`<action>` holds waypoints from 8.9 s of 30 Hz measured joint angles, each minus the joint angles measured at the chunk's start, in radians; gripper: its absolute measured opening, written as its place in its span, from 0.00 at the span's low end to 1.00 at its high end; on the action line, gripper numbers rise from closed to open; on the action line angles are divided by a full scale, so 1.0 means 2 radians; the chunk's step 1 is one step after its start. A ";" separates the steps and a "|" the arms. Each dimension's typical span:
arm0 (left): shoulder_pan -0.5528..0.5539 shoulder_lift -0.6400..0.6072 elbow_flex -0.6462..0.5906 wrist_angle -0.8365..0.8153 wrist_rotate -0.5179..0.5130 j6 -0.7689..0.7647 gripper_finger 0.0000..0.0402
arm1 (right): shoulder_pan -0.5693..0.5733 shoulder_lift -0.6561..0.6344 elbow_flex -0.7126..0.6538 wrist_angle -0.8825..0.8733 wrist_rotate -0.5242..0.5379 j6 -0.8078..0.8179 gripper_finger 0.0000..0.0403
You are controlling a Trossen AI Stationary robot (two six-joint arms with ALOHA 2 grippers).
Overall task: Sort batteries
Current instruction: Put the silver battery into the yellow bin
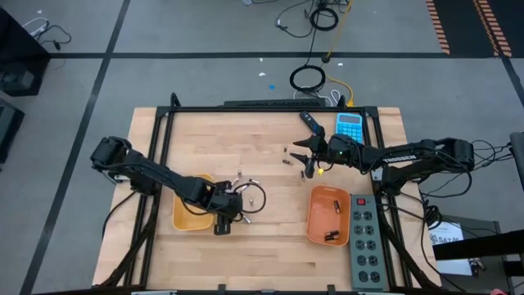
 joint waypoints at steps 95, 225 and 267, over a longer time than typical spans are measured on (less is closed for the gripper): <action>0.069 -0.098 0.008 -0.264 -0.022 -0.089 0.55 | 0.000 0.000 0.000 -0.013 -0.002 0.002 0.49; 0.111 0.120 0.036 0.123 0.066 0.200 0.47 | 0.000 0.000 -0.025 -0.014 0.000 0.015 0.49; 0.043 -0.049 0.013 0.004 0.014 0.023 0.62 | 0.009 0.000 -0.025 -0.013 0.001 0.019 0.49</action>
